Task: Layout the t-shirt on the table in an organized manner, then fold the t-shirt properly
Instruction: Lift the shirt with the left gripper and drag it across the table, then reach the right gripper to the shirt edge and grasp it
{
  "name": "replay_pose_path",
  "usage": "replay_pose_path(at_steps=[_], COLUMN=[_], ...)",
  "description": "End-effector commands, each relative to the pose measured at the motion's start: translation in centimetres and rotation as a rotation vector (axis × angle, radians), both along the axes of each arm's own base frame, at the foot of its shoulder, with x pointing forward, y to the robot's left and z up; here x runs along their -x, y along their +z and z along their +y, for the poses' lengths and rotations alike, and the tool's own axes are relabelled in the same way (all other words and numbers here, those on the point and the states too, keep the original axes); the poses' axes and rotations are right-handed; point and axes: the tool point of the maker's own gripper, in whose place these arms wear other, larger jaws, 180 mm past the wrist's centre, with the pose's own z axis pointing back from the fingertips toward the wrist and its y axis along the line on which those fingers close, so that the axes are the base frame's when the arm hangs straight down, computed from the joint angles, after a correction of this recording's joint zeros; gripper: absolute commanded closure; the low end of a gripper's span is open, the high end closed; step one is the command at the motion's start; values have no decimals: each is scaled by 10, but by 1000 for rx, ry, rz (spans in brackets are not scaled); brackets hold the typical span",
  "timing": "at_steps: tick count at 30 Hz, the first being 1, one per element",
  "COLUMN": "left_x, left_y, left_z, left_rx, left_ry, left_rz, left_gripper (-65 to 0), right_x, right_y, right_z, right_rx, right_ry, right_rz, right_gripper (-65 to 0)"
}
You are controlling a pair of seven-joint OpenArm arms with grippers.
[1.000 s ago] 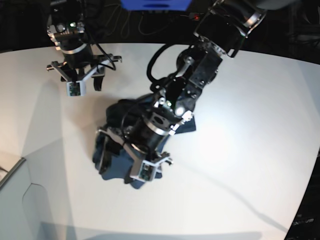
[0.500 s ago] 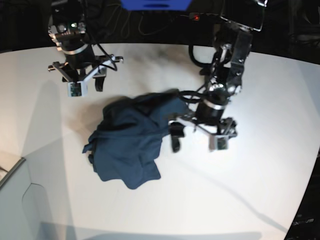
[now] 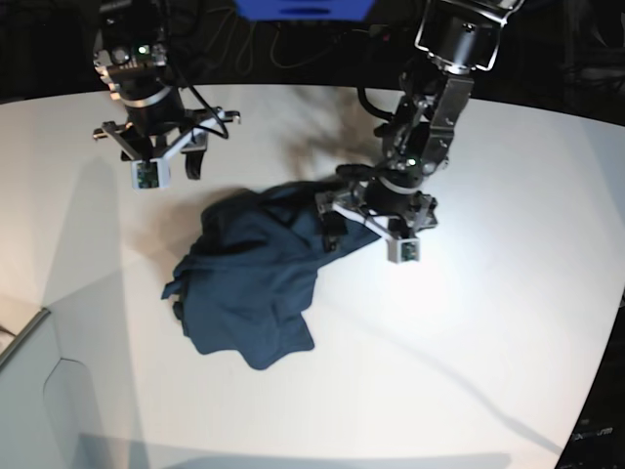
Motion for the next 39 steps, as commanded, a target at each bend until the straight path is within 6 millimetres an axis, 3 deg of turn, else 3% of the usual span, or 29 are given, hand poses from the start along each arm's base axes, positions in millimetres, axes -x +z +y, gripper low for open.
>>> replay_pose_path(at_steps=[1,3,8,9,13,15,17,20,23,26,29,33,39], left_x=[1,6,11,11,0,-13,-28,-42,-40,-28,-12,17,55], left_y=[3,1,-1,0,26,59,98,157,187,179,144,108,100], left_z=[-15,-21,-26,-26,-12,2,25,78,129,161,176,204,239], left_rx=[16,-3,-7,-7,-22,-25,-21,-28,-53,-80,-101,-131,-183], left_ry=[-41,-84,-107,-108,-105,-85,-30,107,230,309,342,412,490], left_rz=[5,4,10,6,-76,-166,-266,-413,-487,-463,-372,-271,-226], left_gripper=[-569,-451,-54,0,-1,0,-1,-1,-1,-1,-1,-1,-1], right_x=[-4,-4,-4,-4,-4,-7,-8,-9,-16,-20,-30,-44,-61], right_y=[8,8,8,8,8,10,10,12,17,19,27,38,57], right_z=[1,1,1,1,1,-1,-3,-3,-3,1,2,30,70], right_rx=[-2,-2,-2,-2,-2,1,5,6,5,-1,-5,-36,-84], right_ry=[4,4,4,4,4,1,2,2,2,8,9,81,172], right_rz=[-36,-34,-34,-34,-36,-42,-45,-51,-70,-82,-112,-154,-218], right_gripper=[-244,-244,-244,-244,-244,-244,-244,-244,-244,-244,-245,-250,-357])
